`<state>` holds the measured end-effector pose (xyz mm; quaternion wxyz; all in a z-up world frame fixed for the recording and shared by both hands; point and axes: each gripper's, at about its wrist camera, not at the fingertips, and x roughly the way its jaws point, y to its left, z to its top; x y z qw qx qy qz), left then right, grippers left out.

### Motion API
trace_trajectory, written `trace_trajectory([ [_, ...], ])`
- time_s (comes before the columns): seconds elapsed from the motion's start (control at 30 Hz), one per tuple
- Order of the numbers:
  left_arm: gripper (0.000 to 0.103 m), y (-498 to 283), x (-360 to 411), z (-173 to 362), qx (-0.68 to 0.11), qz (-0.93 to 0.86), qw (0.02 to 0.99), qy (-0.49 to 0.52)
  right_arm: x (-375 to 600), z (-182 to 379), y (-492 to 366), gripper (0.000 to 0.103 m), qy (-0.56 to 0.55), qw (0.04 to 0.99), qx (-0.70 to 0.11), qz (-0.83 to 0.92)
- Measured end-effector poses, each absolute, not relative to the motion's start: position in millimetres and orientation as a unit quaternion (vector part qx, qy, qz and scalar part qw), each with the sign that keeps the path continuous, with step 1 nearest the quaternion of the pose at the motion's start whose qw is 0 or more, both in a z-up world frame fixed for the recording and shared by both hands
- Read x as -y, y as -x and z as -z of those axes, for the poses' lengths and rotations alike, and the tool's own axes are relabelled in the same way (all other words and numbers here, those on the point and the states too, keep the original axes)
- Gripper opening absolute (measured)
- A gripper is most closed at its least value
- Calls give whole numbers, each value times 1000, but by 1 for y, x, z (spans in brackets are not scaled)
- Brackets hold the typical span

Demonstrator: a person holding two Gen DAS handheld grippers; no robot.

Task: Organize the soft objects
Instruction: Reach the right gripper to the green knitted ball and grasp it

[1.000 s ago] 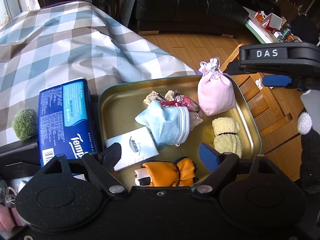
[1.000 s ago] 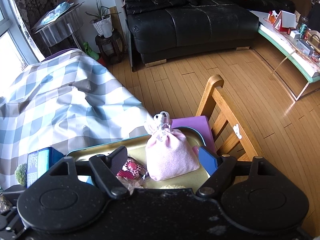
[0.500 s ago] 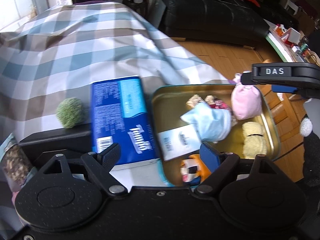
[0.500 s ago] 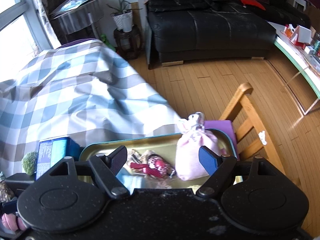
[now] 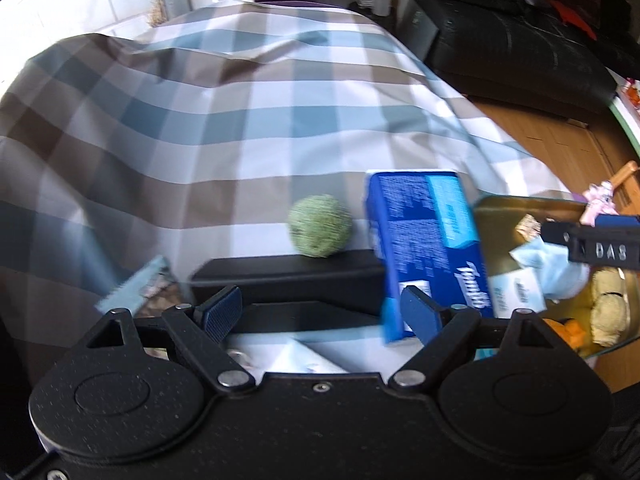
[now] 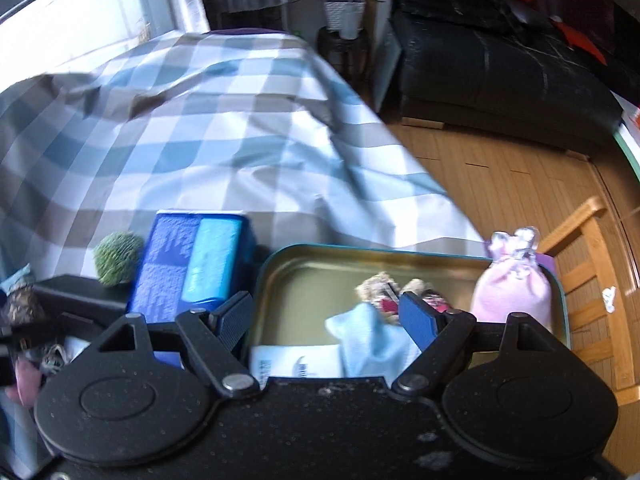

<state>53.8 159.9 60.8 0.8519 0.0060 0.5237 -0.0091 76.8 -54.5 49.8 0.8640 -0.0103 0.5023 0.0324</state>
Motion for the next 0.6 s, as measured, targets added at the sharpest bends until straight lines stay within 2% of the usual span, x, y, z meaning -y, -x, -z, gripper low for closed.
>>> trace_trajectory([
  [0.6, 86, -91, -243, -64, -527, -50, 849, -9, -37, -48, -58, 81, 37, 865, -480, -139],
])
